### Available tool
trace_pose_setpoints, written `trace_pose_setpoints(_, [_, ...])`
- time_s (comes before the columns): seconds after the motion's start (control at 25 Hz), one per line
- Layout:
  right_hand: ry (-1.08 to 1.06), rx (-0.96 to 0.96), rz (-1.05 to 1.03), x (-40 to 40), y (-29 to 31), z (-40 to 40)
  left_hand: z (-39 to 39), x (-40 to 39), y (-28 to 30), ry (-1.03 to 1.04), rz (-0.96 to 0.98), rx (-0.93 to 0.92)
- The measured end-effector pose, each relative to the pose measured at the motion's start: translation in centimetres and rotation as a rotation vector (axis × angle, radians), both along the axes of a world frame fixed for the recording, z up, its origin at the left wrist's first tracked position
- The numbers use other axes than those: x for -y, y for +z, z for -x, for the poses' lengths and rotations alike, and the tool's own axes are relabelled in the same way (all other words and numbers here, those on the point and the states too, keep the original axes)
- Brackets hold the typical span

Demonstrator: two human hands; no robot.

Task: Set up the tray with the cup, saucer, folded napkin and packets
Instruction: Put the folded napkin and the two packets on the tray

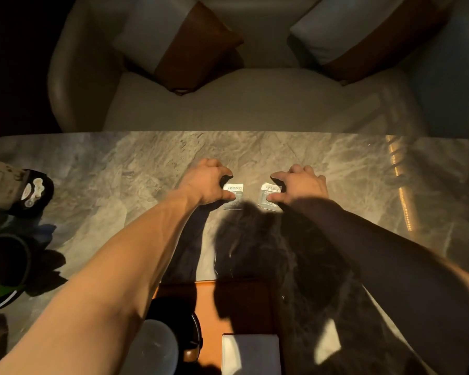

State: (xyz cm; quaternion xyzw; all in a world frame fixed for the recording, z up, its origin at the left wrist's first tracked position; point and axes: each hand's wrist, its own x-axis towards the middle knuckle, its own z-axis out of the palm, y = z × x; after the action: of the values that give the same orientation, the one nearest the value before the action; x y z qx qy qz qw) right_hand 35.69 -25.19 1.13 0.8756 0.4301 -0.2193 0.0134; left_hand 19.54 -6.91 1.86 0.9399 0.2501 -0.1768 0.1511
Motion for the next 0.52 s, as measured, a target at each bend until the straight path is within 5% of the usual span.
trace_pose_setpoints(0.52, [-0.11,-0.06,-0.132,-0.3,-0.5,2.6,0.5,2.2,-1.8,0.173,0.08,0.127])
